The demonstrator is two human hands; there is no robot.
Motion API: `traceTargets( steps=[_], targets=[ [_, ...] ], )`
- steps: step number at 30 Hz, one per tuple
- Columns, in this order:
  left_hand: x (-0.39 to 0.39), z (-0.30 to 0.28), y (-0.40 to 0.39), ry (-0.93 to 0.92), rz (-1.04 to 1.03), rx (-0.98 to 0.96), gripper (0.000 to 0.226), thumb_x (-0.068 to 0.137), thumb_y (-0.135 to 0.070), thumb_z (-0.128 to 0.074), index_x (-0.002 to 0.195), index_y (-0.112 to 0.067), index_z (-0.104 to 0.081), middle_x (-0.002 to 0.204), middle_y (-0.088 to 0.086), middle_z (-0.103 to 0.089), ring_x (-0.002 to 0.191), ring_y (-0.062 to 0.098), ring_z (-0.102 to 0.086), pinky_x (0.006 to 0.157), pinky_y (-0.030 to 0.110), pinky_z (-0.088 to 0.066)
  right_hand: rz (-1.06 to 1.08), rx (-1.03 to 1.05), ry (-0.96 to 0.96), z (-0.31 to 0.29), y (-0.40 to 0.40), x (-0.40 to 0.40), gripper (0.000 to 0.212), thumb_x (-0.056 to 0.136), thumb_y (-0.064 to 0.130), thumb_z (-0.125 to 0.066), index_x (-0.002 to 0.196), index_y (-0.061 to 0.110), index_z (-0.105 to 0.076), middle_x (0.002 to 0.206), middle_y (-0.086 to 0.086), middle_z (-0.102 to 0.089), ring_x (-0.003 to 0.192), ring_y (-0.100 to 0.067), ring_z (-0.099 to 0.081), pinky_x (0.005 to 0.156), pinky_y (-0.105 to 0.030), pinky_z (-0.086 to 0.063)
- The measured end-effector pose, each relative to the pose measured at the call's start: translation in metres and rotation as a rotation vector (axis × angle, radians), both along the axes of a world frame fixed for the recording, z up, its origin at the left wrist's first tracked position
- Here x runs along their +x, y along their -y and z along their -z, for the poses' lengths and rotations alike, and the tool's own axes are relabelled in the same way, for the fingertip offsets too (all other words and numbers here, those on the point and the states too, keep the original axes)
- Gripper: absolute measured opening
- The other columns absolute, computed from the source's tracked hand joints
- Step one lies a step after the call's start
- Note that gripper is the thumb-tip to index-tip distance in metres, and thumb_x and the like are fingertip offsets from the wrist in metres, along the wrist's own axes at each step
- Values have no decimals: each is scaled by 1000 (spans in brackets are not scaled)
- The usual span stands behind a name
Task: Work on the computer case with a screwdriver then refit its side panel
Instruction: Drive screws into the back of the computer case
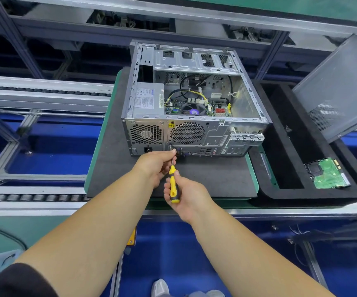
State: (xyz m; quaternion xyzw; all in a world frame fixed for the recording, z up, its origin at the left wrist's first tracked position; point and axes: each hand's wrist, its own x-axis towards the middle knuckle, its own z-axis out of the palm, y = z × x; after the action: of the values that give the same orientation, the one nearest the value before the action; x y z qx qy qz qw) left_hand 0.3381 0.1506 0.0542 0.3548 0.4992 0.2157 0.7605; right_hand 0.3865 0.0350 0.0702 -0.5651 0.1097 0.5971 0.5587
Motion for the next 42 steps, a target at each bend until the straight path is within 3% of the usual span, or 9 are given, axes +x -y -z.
traceTargets(
  steps=[5,8,11,17,21,28,34,37,42],
  targets=[
    [2,-3,2,-27,46,4,17,87,-23,-72,76,-12,-63,55,-5,-60,43,5,-48,44,17,-41,-20,-37,-98,-3,-4,4,49,104,41,-42,102,1,-70,58,-5,-61,45,-10,-51,44,-20,-44],
    [-1,-5,1,73,66,-56,17,95,-24,-61,86,-12,-69,71,-4,-71,63,7,-64,60,19,-50,-5,-16,-87,-5,-3,6,45,95,49,-59,101,5,-69,63,-6,-58,46,-11,-50,45,-20,-44],
    [-4,-5,-2,102,93,-59,20,99,-19,-52,94,-13,-71,84,-3,-74,74,6,-70,65,20,-52,0,4,-38,-5,1,6,27,88,29,-74,99,5,-68,67,-7,-59,48,-12,-53,46,-21,-47],
    [-3,-5,-2,49,40,-49,9,94,-14,-61,90,-14,-69,70,-5,-72,69,5,-66,62,17,-51,-64,-14,-34,-6,0,6,37,102,34,-52,98,2,-71,63,-6,-68,50,-12,-60,48,-22,-51],
    [1,-5,-5,18,20,-38,7,92,-13,-65,86,-10,-68,60,-3,-69,47,1,-59,47,13,-47,-82,-13,-65,-5,-3,7,47,105,35,-43,96,0,-72,60,-7,-67,47,-12,-60,47,-21,-51],
    [5,1,-5,14,4,-20,10,88,-16,-70,80,-12,-66,63,-2,-67,52,3,-57,47,13,-42,7,4,18,-5,0,5,24,86,22,-77,100,4,-69,79,-9,-64,61,-15,-62,54,-24,-56],
    [-4,2,-6,89,72,-44,13,94,-20,-61,95,-11,-70,78,-2,-74,74,9,-68,68,22,-52,-34,-33,-6,-3,-3,4,40,102,34,-52,95,0,-71,60,-5,-65,48,-12,-59,47,-23,-51],
    [-6,2,-6,95,87,-8,12,94,-13,-60,98,-11,-71,84,-1,-75,76,7,-70,68,21,-54,-24,-40,-74,-1,-4,6,47,104,37,-44,95,0,-72,59,-5,-63,45,-11,-54,43,-20,-47],
    [-2,3,-7,87,44,-22,7,91,-9,-65,95,-8,-70,77,1,-74,66,5,-69,53,15,-51,-18,-11,-36,-2,-4,5,34,88,39,-72,96,6,-73,72,-7,-62,55,-13,-56,48,-23,-49]
  ],
)
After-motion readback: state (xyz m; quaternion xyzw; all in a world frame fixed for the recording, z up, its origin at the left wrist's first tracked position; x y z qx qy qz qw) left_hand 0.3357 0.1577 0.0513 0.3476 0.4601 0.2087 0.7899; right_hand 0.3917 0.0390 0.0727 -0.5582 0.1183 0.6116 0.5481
